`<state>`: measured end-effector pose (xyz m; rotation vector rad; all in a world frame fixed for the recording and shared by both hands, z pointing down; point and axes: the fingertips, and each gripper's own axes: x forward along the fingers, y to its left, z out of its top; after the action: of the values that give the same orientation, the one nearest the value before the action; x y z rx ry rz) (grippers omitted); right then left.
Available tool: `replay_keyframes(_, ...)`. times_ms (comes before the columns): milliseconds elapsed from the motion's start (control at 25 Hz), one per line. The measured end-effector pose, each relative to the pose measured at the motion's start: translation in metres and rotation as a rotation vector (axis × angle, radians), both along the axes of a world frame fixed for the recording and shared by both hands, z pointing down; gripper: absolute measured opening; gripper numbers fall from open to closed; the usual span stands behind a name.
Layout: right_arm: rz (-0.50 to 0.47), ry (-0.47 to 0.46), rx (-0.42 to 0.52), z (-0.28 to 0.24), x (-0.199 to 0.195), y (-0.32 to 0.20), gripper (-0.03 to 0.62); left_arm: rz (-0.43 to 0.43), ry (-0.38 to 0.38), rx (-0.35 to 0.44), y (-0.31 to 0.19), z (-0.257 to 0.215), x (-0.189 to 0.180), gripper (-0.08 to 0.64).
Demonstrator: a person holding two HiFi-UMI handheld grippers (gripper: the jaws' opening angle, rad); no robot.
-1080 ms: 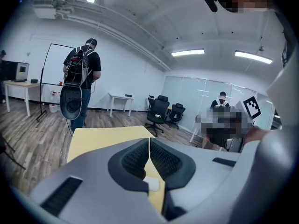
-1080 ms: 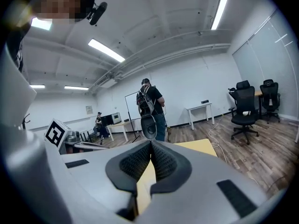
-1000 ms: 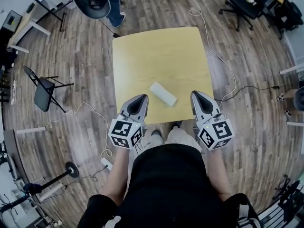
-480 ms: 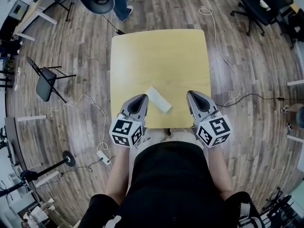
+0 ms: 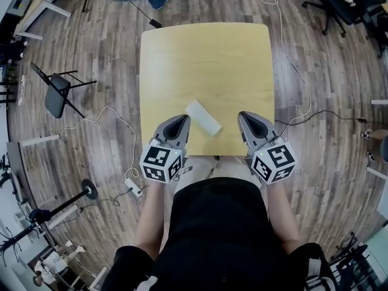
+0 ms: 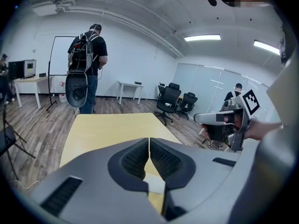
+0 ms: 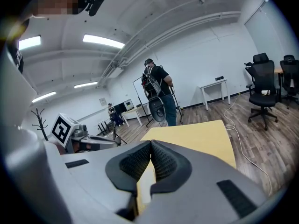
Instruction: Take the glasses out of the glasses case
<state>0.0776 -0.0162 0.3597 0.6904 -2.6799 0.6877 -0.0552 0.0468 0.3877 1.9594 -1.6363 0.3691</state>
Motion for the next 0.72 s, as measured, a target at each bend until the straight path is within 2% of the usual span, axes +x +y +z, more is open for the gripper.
replay_keyframes(200, 0.035, 0.035, -0.02, 0.011, -0.011, 0.01, 0.017, 0.073, 0.025, -0.041, -0.001, 0.02, -0.009, 0.028)
replay_keyframes(720, 0.154, 0.106, -0.057, 0.037, -0.031, 0.029, 0.017, 0.347, -0.01, -0.09, -0.028, 0.054, -0.023, 0.028)
